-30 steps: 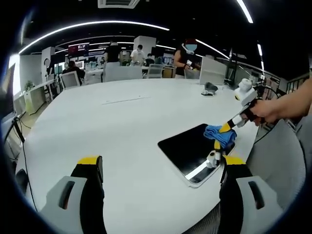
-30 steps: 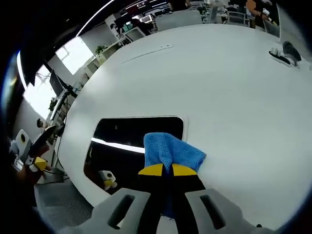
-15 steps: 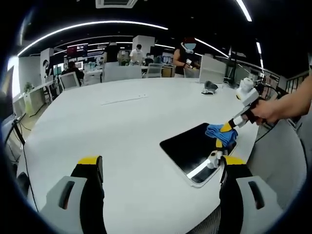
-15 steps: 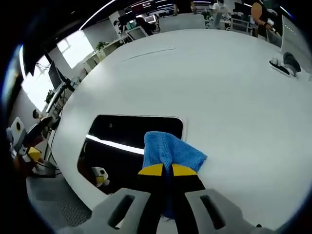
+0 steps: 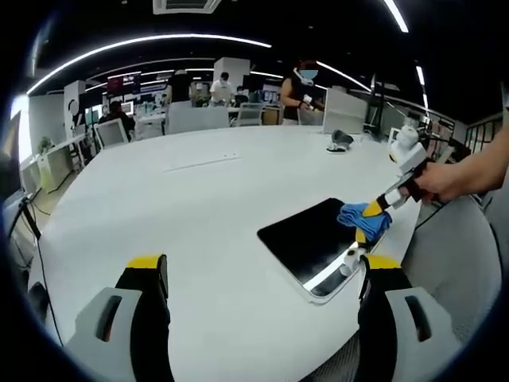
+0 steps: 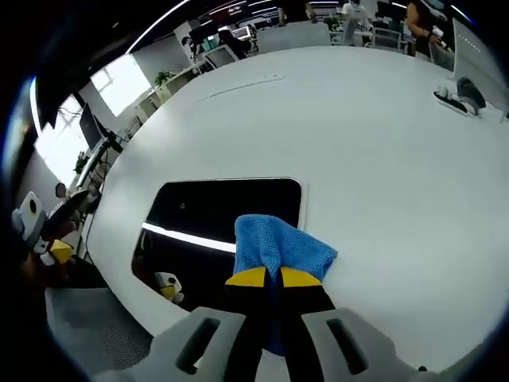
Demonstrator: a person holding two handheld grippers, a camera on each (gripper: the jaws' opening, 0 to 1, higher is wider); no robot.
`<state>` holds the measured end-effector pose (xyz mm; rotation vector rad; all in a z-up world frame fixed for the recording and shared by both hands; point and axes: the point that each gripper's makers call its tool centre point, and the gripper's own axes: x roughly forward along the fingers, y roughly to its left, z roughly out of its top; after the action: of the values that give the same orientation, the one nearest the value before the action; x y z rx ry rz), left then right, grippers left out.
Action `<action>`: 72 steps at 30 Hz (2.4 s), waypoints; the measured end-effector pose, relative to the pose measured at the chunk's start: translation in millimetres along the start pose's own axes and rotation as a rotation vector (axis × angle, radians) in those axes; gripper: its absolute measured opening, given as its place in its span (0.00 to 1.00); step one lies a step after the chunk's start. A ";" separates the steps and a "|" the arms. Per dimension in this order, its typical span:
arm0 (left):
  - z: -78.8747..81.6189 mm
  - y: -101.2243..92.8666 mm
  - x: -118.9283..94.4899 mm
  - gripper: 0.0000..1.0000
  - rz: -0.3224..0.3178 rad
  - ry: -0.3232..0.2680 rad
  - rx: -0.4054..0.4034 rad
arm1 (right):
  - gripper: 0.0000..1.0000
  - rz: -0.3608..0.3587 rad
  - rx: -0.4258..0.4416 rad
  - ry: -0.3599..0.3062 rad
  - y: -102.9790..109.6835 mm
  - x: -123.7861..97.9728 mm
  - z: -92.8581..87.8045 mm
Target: Wipe the mirror surface with the cleaning cloth until all visible marks leave the cleaned area.
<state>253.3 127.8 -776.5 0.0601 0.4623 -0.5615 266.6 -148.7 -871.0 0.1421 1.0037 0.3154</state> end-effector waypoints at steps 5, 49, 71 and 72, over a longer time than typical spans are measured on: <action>-1.1 -1.1 -0.3 0.99 -0.001 -0.004 -0.004 | 0.00 -0.009 0.019 -0.007 2.4 -3.0 -4.9; -6.8 0.0 7.3 0.99 0.010 -0.008 -0.051 | 0.00 -0.017 0.057 0.007 15.7 -8.6 -19.5; -10.9 -1.2 7.8 0.99 -0.001 0.007 -0.038 | 0.00 0.012 0.106 0.044 44.0 1.3 -18.0; -10.5 -0.9 7.6 0.99 0.001 0.006 -0.037 | 0.00 0.015 0.104 0.046 45.4 2.0 -18.0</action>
<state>254.3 125.1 -789.2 0.0270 0.4781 -0.5520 243.6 -105.6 -870.3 0.2376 1.0654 0.2808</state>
